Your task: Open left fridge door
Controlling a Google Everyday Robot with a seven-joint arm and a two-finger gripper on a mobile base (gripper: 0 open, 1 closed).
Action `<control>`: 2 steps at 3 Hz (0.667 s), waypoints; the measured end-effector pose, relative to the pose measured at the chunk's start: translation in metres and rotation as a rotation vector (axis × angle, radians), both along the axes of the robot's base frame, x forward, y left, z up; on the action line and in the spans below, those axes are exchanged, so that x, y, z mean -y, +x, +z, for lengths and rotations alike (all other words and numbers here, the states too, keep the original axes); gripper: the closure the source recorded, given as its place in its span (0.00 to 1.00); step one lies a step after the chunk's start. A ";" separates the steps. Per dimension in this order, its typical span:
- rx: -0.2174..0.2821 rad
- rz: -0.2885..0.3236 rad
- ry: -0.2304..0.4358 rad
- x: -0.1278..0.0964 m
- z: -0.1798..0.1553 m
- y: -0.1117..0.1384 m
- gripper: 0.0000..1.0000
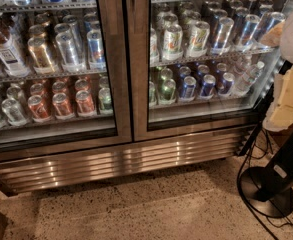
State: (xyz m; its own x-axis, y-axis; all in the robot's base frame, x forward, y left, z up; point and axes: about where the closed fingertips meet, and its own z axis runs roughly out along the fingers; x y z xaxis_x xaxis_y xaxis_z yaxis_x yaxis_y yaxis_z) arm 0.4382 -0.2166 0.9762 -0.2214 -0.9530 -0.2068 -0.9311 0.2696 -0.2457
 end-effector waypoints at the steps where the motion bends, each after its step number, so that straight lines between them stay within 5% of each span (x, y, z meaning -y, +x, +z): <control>1: 0.000 0.000 0.000 0.000 0.000 0.000 0.00; 2: 0.000 0.039 0.049 -0.004 0.001 0.000 0.00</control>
Offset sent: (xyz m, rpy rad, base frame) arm -0.0021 0.0073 -0.0006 0.1269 0.0236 0.1022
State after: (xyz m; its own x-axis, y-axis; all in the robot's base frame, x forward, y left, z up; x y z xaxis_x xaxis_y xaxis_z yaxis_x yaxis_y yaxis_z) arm 0.4383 -0.2129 0.9775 -0.1839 -0.9496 -0.2537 -0.9413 0.2445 -0.2329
